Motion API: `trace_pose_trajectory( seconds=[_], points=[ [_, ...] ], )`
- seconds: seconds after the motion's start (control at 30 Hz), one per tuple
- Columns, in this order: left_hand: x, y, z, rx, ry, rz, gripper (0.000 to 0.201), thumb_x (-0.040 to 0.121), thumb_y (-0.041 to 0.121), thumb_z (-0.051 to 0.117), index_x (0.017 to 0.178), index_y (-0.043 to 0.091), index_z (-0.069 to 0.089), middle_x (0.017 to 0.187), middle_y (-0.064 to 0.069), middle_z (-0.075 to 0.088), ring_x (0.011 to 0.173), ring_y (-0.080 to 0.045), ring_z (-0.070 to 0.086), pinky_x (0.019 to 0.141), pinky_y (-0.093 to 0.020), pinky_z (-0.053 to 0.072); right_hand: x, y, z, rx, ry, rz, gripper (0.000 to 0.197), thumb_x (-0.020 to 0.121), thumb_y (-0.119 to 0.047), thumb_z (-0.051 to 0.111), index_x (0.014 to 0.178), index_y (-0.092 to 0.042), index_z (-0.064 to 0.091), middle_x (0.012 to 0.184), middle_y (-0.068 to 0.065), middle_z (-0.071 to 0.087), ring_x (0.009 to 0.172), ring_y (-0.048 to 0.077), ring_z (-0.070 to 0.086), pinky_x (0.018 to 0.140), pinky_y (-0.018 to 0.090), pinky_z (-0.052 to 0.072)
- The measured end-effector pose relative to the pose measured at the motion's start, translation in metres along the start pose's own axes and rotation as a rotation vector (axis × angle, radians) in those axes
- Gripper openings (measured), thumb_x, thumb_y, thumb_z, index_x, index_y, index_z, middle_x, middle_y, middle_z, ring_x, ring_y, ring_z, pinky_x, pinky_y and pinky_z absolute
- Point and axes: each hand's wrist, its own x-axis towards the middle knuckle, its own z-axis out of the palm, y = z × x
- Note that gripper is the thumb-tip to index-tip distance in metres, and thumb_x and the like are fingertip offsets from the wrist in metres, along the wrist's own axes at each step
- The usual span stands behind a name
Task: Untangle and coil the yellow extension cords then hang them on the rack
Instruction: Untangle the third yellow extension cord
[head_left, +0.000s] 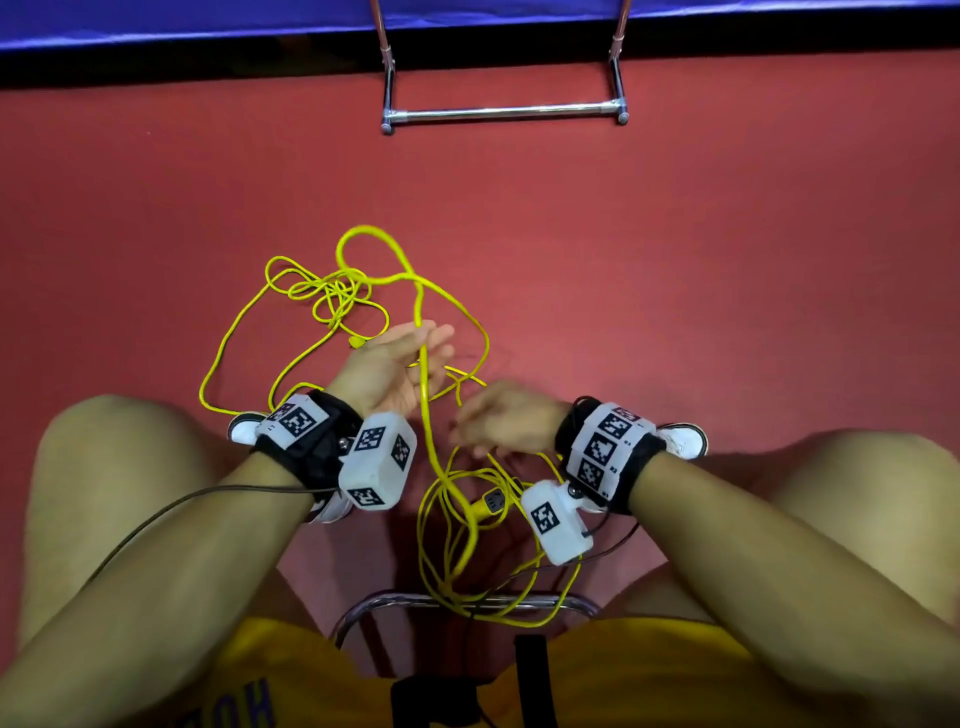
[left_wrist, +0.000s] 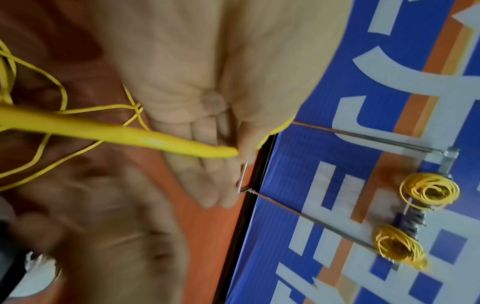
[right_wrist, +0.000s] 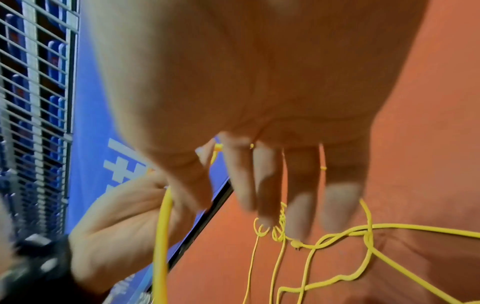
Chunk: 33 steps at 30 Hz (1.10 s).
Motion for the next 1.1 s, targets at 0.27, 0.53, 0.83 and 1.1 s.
trace_pose_trajectory(
  seconds=[0.27,0.53,0.83,1.1],
  points=[
    [-0.020,-0.024,0.006,0.348,-0.165,-0.063,0.014,0.091,-0.004,0.060,0.104,0.001,0.059,0.083,-0.014,0.075,0.071,-0.026,0.075,0.057,-0.037,0.060,0.021,0.002,-0.034,0.277,0.722,-0.237,0.065,0.079,-0.017,0.060,0.140,-0.030,0.041,0.125,0.004,0.060,0.076,0.020,0.061,0.074,0.036,0.049],
    [-0.010,-0.026,-0.002,0.337,0.012,0.038,0.011,0.089,-0.007,0.064,0.094,0.002,0.060,0.082,-0.014,0.073,0.077,-0.030,0.073,0.059,-0.040,0.061,0.010,-0.007,-0.028,0.221,0.551,-0.402,0.010,0.092,-0.015,0.060,0.093,-0.023,0.055,0.073,0.008,0.062,0.057,0.005,0.052,0.058,0.029,0.043],
    [0.010,0.016,-0.032,0.079,0.407,0.333,0.027,0.093,-0.006,0.054,0.080,0.017,0.050,0.074,-0.004,0.063,0.052,-0.011,0.062,0.048,-0.029,0.051,-0.012,0.013,-0.086,-0.552,0.249,0.226,0.025,0.095,-0.008,0.048,0.104,-0.001,0.070,0.100,0.014,0.072,0.090,0.025,0.068,0.080,0.033,0.054],
    [-0.025,0.013,-0.026,0.199,-0.034,-0.050,0.017,0.068,0.009,0.045,0.079,0.008,0.057,0.081,-0.018,0.070,0.045,-0.014,0.035,0.049,-0.022,0.025,-0.006,-0.005,-0.103,-0.010,1.188,-0.384,0.051,0.069,-0.009,0.057,0.118,-0.002,0.065,0.120,0.005,0.059,0.111,0.030,0.060,0.097,0.038,0.048]
  ],
)
